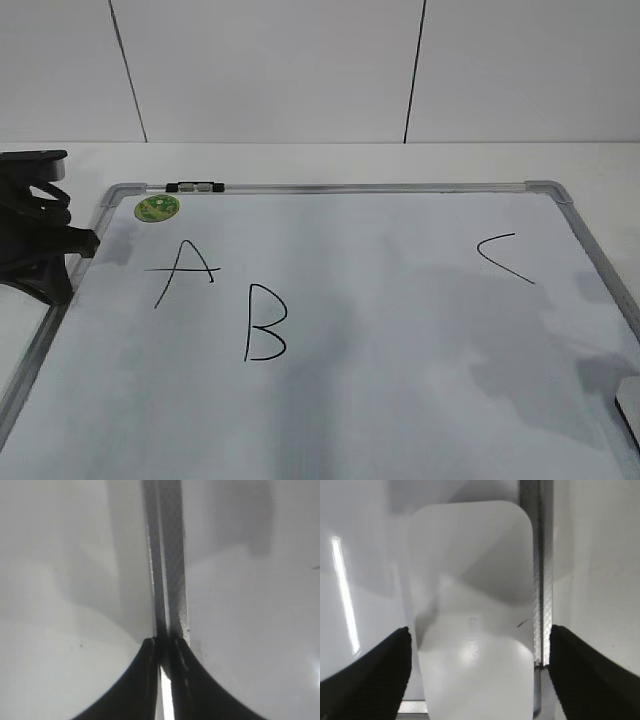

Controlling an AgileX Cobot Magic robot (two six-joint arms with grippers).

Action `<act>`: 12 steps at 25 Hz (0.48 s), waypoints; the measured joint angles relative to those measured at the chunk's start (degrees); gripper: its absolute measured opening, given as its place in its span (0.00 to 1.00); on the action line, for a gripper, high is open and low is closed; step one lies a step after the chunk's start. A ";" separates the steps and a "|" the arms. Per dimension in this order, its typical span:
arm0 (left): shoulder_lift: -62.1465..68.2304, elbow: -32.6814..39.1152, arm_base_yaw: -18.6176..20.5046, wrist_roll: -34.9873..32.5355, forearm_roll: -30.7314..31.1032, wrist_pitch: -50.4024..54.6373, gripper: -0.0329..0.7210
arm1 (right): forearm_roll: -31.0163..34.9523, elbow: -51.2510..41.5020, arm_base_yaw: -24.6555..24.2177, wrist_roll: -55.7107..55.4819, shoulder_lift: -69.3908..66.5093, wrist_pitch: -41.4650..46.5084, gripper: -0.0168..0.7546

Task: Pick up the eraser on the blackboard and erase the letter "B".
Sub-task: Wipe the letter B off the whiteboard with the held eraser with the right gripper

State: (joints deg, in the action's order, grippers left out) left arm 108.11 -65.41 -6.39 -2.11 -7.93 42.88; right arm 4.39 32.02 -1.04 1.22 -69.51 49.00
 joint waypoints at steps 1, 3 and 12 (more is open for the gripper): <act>0.00 0.00 0.00 0.00 0.00 0.00 0.09 | 0.00 0.00 0.00 0.00 -0.43 -0.12 0.87; 0.00 0.00 0.00 0.00 0.00 0.00 0.09 | 0.00 0.00 0.00 0.10 -1.08 -0.50 0.87; 0.00 0.00 0.00 0.00 0.00 0.00 0.09 | 0.72 0.00 0.00 0.10 -4.82 -1.32 0.86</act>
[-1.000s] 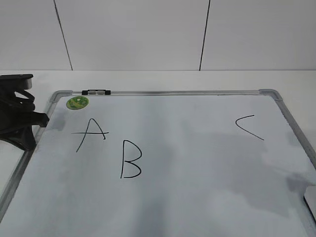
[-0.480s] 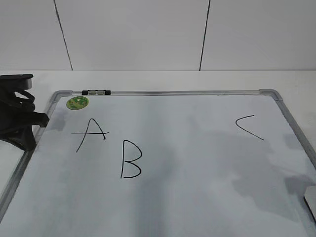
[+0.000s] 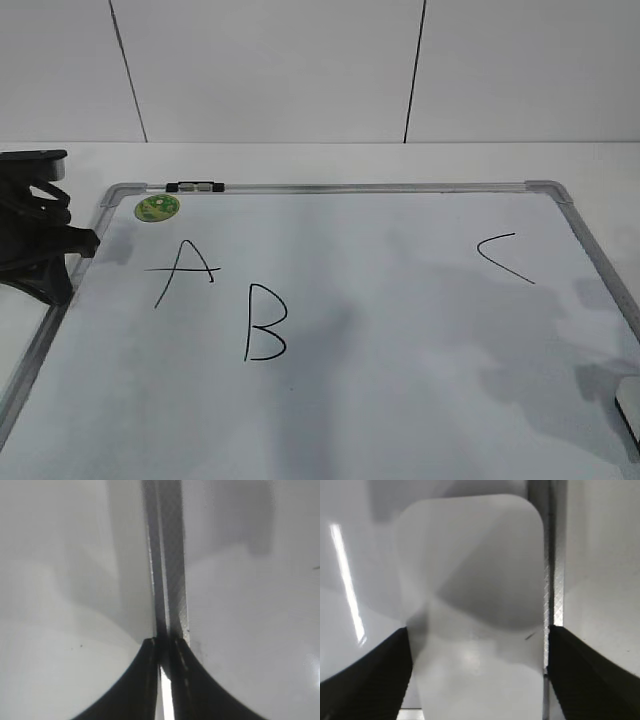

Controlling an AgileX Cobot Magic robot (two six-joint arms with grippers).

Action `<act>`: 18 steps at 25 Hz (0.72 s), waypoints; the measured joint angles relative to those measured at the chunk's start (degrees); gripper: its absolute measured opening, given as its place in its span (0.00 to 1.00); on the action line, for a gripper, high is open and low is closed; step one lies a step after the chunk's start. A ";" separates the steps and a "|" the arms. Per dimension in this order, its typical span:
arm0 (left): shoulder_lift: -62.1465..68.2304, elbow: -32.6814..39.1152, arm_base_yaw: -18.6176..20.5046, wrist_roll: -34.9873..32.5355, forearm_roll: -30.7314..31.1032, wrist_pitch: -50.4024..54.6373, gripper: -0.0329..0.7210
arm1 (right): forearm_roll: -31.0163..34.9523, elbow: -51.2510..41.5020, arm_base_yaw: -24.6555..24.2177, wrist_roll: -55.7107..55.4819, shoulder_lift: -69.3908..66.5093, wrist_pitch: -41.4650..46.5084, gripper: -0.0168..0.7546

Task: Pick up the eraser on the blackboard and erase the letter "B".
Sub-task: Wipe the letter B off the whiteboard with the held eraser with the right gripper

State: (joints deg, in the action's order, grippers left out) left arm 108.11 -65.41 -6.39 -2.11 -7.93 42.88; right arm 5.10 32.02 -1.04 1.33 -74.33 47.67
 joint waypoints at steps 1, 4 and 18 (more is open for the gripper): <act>0.00 0.00 0.00 0.00 0.00 0.00 0.09 | 0.10 0.00 0.00 0.00 -0.38 -0.09 0.86; 0.00 0.00 0.00 0.00 0.00 0.00 0.09 | 0.10 0.11 0.00 0.00 -1.52 -0.09 0.86; 0.00 0.00 0.00 0.00 0.00 -0.35 0.09 | -0.08 4.25 0.00 0.13 -3.36 4.70 0.72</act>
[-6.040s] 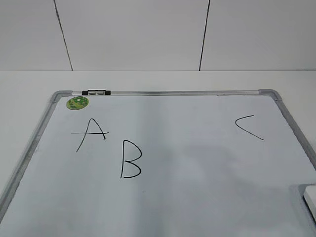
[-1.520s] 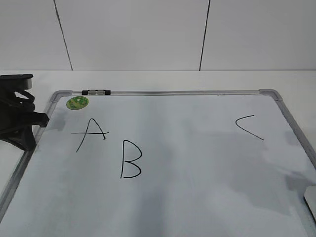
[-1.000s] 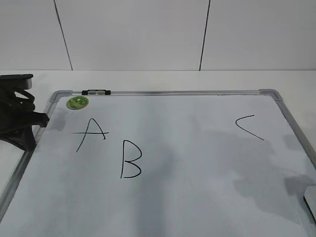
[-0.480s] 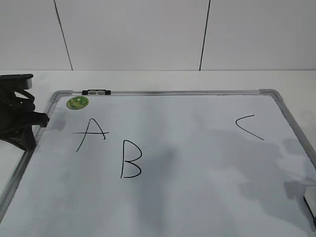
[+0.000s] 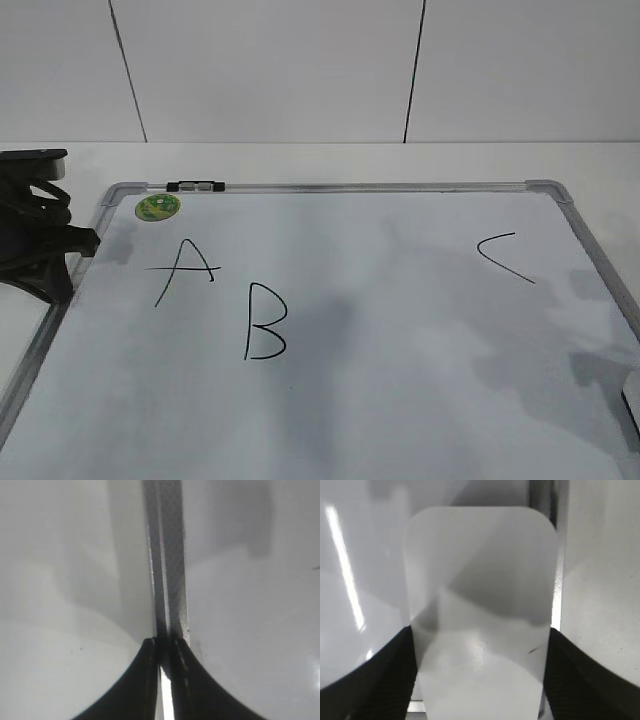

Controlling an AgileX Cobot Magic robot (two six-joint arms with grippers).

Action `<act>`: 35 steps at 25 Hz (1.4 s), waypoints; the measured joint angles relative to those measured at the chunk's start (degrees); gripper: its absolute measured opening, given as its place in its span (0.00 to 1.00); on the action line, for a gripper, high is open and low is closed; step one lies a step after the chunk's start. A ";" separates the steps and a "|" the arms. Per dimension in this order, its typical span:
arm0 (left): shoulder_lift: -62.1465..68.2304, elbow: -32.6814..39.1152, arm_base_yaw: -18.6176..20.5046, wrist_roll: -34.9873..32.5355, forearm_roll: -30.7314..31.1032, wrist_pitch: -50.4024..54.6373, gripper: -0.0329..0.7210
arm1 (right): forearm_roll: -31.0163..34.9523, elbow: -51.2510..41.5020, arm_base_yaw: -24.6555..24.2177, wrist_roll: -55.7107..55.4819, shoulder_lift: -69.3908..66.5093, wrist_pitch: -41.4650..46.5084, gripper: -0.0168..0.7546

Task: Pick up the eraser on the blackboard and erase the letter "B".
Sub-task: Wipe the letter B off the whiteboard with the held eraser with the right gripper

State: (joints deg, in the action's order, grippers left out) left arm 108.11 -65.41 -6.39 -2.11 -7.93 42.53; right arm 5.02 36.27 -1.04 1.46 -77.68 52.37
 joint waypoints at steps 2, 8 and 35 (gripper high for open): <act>0.00 0.00 0.00 0.00 0.00 0.00 0.09 | 0.00 0.09 0.00 0.00 0.00 0.14 0.72; 0.00 0.00 0.00 0.00 0.00 0.00 0.09 | 0.10 0.09 0.00 0.00 0.00 0.18 0.72; 0.00 0.00 0.00 0.00 -0.09 0.10 0.10 | 2.01 38.32 25.58 -5.36 -23.79 16.31 0.72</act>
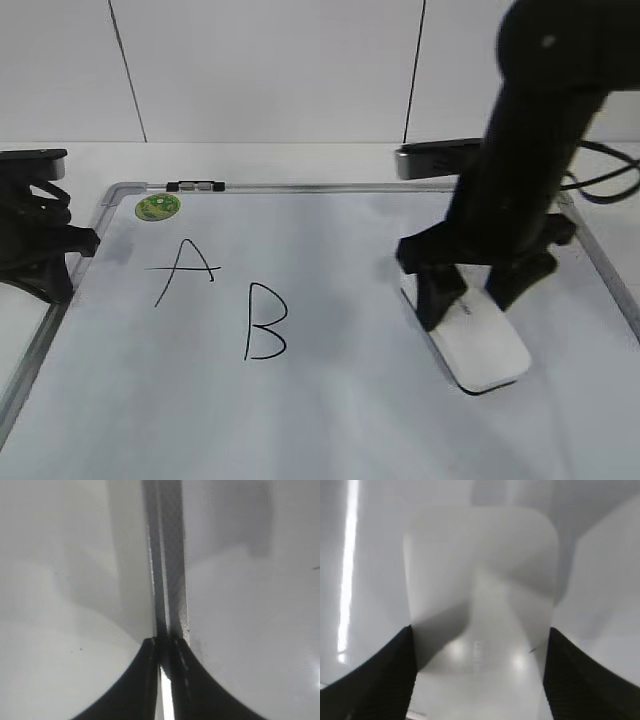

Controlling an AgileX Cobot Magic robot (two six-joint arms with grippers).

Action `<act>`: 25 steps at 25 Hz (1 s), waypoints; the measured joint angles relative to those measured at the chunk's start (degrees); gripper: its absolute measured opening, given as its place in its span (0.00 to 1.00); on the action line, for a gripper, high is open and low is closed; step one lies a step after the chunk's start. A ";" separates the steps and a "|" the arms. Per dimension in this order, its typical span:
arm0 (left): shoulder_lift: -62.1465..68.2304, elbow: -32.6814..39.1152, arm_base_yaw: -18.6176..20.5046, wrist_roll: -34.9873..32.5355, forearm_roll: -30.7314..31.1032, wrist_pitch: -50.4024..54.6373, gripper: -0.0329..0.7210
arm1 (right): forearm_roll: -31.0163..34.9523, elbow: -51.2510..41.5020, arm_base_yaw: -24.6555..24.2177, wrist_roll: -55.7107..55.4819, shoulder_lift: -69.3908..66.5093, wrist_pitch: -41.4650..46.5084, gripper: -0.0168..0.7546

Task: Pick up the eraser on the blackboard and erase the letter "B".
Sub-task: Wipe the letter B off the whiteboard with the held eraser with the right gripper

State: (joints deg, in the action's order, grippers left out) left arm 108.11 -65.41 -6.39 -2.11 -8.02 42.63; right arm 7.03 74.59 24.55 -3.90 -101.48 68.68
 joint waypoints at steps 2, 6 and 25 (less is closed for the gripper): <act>0.00 0.00 0.00 0.00 0.00 0.00 0.10 | -0.75 4.61 2.54 -0.22 -5.10 0.00 0.72; 0.00 0.00 0.00 0.00 0.00 0.10 0.10 | -1.25 14.03 5.59 -0.38 -13.31 0.33 0.72; 0.00 0.00 0.00 0.00 0.21 0.32 0.10 | -5.33 37.67 13.41 -0.60 -29.87 4.28 0.72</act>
State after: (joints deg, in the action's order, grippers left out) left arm 108.11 -65.41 -6.39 -2.11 -7.81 42.95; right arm 1.71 112.26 37.96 -4.50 -131.35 72.97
